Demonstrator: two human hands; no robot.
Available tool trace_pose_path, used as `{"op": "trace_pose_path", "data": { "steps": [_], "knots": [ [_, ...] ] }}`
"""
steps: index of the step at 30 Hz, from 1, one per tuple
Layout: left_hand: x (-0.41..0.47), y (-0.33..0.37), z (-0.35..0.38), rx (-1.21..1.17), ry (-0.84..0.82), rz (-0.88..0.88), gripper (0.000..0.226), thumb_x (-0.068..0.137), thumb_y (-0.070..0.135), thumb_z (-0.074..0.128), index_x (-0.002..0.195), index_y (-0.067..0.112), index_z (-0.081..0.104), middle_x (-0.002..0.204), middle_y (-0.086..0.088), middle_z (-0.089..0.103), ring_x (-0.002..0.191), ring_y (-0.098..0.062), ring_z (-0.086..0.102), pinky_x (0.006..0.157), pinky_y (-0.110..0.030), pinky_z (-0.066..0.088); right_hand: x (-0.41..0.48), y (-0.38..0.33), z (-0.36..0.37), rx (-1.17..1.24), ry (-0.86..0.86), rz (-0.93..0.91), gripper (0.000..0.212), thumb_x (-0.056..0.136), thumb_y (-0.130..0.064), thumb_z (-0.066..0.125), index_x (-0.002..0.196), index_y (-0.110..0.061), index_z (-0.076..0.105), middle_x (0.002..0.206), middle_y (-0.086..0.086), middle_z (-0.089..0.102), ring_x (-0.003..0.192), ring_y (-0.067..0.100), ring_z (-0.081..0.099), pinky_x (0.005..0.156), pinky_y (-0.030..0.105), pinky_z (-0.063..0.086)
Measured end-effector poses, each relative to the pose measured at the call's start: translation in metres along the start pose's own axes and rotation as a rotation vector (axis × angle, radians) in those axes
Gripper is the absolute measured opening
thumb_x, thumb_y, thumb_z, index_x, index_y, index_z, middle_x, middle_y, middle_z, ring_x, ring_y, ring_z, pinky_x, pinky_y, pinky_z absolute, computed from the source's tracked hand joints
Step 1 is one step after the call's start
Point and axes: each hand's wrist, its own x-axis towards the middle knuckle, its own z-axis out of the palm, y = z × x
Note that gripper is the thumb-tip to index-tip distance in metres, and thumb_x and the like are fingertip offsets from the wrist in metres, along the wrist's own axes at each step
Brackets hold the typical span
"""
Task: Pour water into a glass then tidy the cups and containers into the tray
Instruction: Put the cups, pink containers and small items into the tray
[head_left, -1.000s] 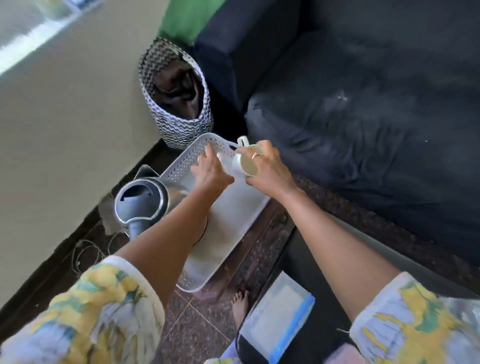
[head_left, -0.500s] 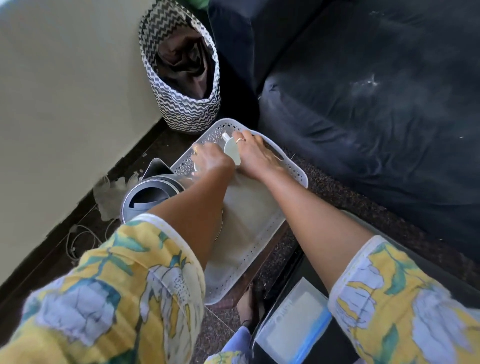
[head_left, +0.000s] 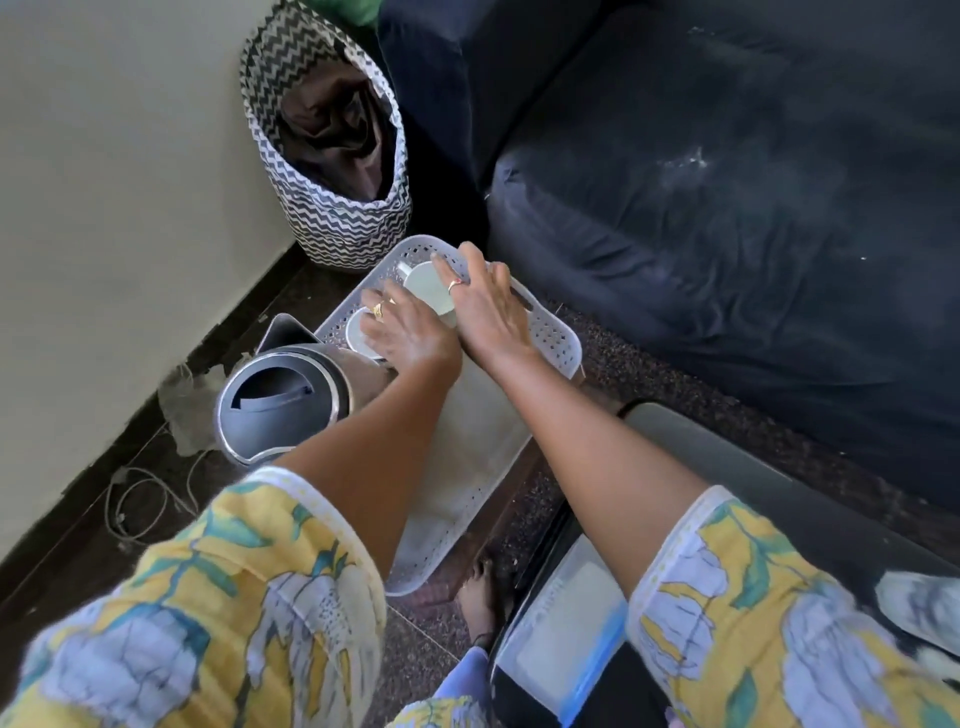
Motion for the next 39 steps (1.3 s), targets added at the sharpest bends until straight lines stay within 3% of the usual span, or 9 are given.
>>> {"op": "trace_pose_path", "data": {
  "steps": [4, 10, 16, 21, 26, 28, 31, 34, 39],
  "knots": [
    [-0.053, 0.002, 0.014, -0.113, 0.017, 0.225, 0.054, 0.086, 0.001, 0.043, 0.137, 0.013, 0.030, 0.146, -0.013, 0.023, 0.131, -0.035, 0.024, 0.112, -0.037, 0.018, -0.051, 0.036, -0.022, 0.116, 0.154, 0.020, 0.045, 0.095, -0.011, 0.038, 0.139, -0.018, 0.043, 0.140, 0.014, 0.036, 0.121, 0.034, 0.035, 0.094, 0.047, 0.041],
    [-0.175, 0.004, 0.046, -0.226, -0.115, 0.660, 0.046, 0.083, 0.003, 0.042, 0.129, 0.005, 0.041, 0.139, -0.024, 0.032, 0.131, -0.034, 0.019, 0.111, -0.045, 0.017, -0.166, 0.107, -0.042, 0.112, 0.344, 0.272, 0.044, 0.085, 0.003, 0.056, 0.128, -0.005, 0.053, 0.137, 0.022, 0.040, 0.116, 0.040, 0.041, 0.092, 0.043, 0.047],
    [-0.302, -0.010, 0.101, -0.045, -0.287, 0.840, 0.049, 0.081, -0.001, 0.040, 0.129, 0.005, 0.044, 0.136, -0.021, 0.037, 0.131, -0.034, 0.028, 0.110, -0.033, 0.011, -0.305, 0.177, -0.043, 0.126, 0.301, 0.584, 0.049, 0.082, -0.003, 0.063, 0.129, -0.010, 0.052, 0.137, 0.016, 0.039, 0.116, 0.034, 0.041, 0.093, 0.038, 0.044],
    [-0.398, -0.025, 0.135, 0.036, -0.510, 0.971, 0.051, 0.082, -0.002, 0.044, 0.131, 0.010, 0.042, 0.137, -0.014, 0.036, 0.127, -0.031, 0.030, 0.109, -0.033, 0.023, -0.429, 0.235, -0.042, 0.112, 0.268, 0.789, 0.049, 0.078, -0.007, 0.069, 0.126, -0.009, 0.056, 0.133, 0.017, 0.041, 0.118, 0.038, 0.040, 0.097, 0.042, 0.041],
    [-0.460, -0.040, 0.157, 0.270, -0.552, 1.146, 0.052, 0.082, 0.012, 0.050, 0.132, 0.009, 0.040, 0.134, -0.010, 0.043, 0.128, -0.027, 0.035, 0.108, -0.033, 0.025, -0.531, 0.270, -0.038, 0.082, 0.093, 1.036, 0.056, 0.076, -0.033, 0.074, 0.127, -0.018, 0.056, 0.135, 0.010, 0.041, 0.121, 0.035, 0.039, 0.095, 0.048, 0.039],
    [-0.470, -0.056, 0.168, 0.463, -0.535, 1.036, 0.062, 0.082, 0.031, 0.055, 0.136, 0.017, 0.031, 0.140, -0.006, 0.034, 0.130, -0.024, 0.031, 0.110, -0.034, 0.023, -0.561, 0.278, -0.035, 0.072, -0.015, 1.162, 0.066, 0.071, -0.048, 0.074, 0.130, -0.026, 0.053, 0.138, 0.005, 0.037, 0.125, 0.032, 0.035, 0.097, 0.051, 0.035],
    [-0.478, -0.083, 0.174, 0.542, -0.509, 0.731, 0.085, 0.069, 0.045, 0.072, 0.137, 0.021, 0.024, 0.145, -0.008, 0.025, 0.131, -0.029, 0.029, 0.111, -0.043, 0.024, -0.593, 0.283, -0.029, 0.130, -0.188, 1.308, 0.082, 0.063, -0.059, 0.075, 0.134, -0.036, 0.043, 0.147, 0.005, 0.024, 0.132, 0.037, 0.023, 0.100, 0.061, 0.029],
    [-0.481, -0.101, 0.177, 0.606, -0.455, 0.594, 0.105, 0.063, 0.047, 0.079, 0.142, 0.025, 0.015, 0.148, -0.007, 0.019, 0.134, -0.030, 0.026, 0.108, -0.048, 0.025, -0.611, 0.279, -0.021, 0.266, -0.302, 1.436, 0.082, 0.060, -0.049, 0.083, 0.130, -0.037, 0.043, 0.150, 0.013, 0.004, 0.138, 0.041, 0.011, 0.100, 0.070, 0.024],
    [-0.477, -0.114, 0.182, 0.501, -0.445, 0.496, 0.095, 0.070, 0.019, 0.075, 0.143, 0.015, 0.015, 0.139, -0.009, 0.036, 0.123, -0.033, 0.041, 0.102, -0.047, 0.036, -0.613, 0.277, -0.007, 0.401, -0.194, 1.451, 0.061, 0.077, -0.015, 0.072, 0.131, -0.023, 0.045, 0.148, 0.019, 0.004, 0.126, 0.038, 0.033, 0.093, 0.049, 0.049]
  ]
}}
